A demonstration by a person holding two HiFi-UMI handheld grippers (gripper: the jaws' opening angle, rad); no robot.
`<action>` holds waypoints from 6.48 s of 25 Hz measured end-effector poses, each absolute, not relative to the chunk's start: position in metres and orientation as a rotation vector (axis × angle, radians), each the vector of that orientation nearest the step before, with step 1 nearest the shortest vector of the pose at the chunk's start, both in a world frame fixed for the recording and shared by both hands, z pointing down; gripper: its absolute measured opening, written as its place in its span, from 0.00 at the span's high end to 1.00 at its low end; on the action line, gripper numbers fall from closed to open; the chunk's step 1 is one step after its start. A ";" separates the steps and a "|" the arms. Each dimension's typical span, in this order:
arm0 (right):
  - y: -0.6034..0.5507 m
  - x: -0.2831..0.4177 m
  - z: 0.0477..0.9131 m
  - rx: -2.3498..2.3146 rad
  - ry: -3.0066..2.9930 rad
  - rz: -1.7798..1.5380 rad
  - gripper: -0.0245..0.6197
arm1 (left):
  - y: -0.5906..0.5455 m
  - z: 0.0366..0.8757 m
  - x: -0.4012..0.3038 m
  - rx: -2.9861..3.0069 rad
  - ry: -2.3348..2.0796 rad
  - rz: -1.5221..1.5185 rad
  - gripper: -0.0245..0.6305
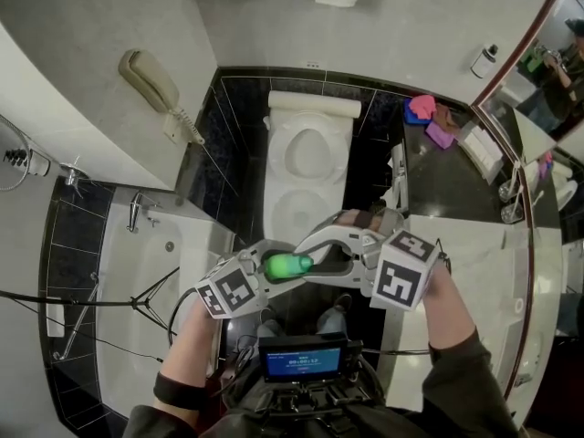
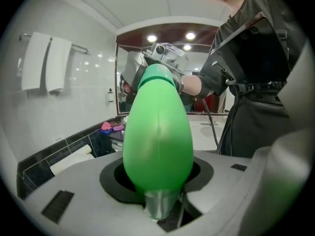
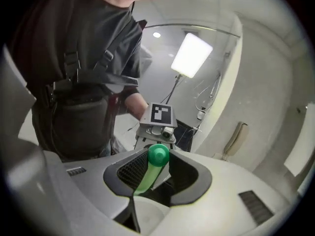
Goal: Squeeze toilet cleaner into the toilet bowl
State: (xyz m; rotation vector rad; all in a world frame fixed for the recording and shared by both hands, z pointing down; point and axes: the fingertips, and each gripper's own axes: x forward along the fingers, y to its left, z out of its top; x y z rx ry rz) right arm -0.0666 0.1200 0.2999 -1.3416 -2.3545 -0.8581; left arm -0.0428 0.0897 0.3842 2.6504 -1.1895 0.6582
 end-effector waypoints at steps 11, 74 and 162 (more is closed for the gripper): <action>0.090 -0.100 0.307 -0.880 -2.551 0.500 0.60 | 0.067 0.391 -0.108 2.252 -1.903 0.784 0.70; 0.080 -0.092 0.315 -0.876 -2.538 0.140 0.66 | 0.077 0.420 -0.072 2.475 -1.338 0.901 0.70; -0.321 0.250 0.670 0.772 -2.127 0.363 0.72 | -0.100 0.470 0.023 2.194 -1.615 0.835 0.70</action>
